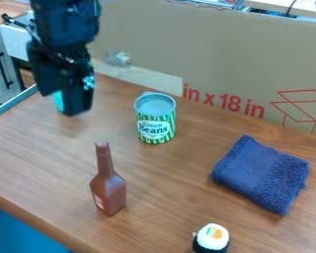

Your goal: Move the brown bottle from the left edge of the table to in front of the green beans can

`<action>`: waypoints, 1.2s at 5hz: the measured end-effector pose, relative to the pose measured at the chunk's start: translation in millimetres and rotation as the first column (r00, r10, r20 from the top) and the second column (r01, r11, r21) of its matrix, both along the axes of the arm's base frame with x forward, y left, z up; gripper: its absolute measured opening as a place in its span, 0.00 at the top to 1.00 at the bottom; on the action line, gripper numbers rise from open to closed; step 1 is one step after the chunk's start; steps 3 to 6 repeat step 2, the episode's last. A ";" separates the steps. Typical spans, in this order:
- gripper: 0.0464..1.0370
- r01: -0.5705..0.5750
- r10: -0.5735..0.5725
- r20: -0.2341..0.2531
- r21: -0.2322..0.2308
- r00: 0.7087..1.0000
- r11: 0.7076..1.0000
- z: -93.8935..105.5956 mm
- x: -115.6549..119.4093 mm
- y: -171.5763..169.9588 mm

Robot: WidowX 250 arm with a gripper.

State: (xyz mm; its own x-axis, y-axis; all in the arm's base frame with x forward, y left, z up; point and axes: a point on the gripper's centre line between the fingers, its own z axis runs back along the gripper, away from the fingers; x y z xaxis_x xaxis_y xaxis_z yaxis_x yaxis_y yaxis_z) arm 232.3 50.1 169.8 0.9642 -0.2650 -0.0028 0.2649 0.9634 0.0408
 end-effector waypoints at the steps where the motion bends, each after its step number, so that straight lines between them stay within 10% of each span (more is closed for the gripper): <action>1: 0.03 -0.182 0.182 -0.023 0.022 0.983 0.983 -5.2 20.1 45.7; 6: 0.03 -0.299 0.300 -0.054 0.016 0.952 0.954 -10.5 29.2 75.9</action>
